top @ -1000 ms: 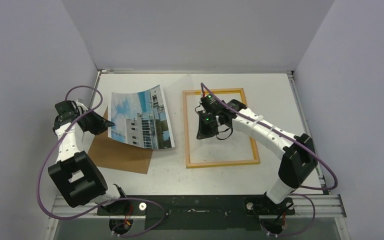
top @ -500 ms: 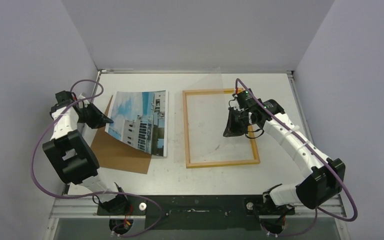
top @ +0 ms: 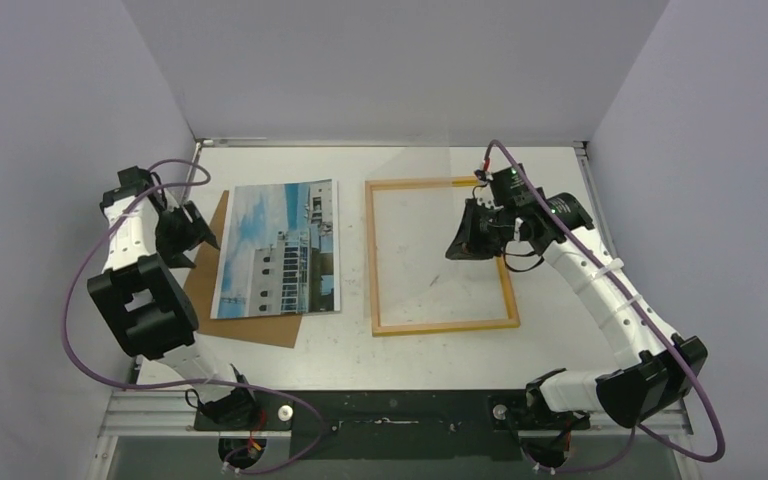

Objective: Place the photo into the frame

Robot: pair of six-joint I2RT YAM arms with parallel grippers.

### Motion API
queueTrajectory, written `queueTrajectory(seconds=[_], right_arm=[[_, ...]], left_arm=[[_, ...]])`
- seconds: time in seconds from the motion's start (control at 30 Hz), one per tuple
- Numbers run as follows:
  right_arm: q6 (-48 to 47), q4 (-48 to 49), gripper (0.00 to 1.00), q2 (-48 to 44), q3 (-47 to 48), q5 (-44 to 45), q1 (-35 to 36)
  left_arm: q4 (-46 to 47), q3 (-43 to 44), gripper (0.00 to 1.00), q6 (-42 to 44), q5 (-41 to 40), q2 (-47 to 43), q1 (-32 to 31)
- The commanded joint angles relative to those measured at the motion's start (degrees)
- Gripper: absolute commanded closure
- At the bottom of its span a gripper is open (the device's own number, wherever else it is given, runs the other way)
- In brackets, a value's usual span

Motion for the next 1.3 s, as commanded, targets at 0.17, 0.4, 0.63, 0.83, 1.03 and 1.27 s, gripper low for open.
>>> queueTrajectory(seconds=[0.17,0.4,0.63,0.83,1.03,1.27], right_arm=[[5.7,6.1,1.0,-1.5,7.7,-2.3,-0.3],[13.1,15.5,1.0,-4.2,2.6,-4.6,-0.3],[24.0,31.9,1.0,-7.3,-2.3,-6.1,-0.3],[31.1,45.8,1.0,-7.2,-4.9,-10.0,-0.2],[32.4,46.0,1.0,-8.7,-8.2,-10.9,0.1],[33.8,45.5,1.0,-12.2,-14.6,-9.8,1.0]], left_arm=[[-3.4,10.7,0.18,-1.2,-13.2,-7.1,-6.0],[11.6,1.3,0.14,-16.8,12.4,-14.3,-9.8],[31.3,-15.2,0.03,-32.5,26.2,-18.3,-11.9],[38.4,-22.4,0.03,-40.4,30.1,-19.4,-13.9],[58.5,-37.2,0.03,-64.6,32.4,-20.0,-16.6],[75.4,-45.0,0.03,-81.8,27.7,-21.1,-21.8]])
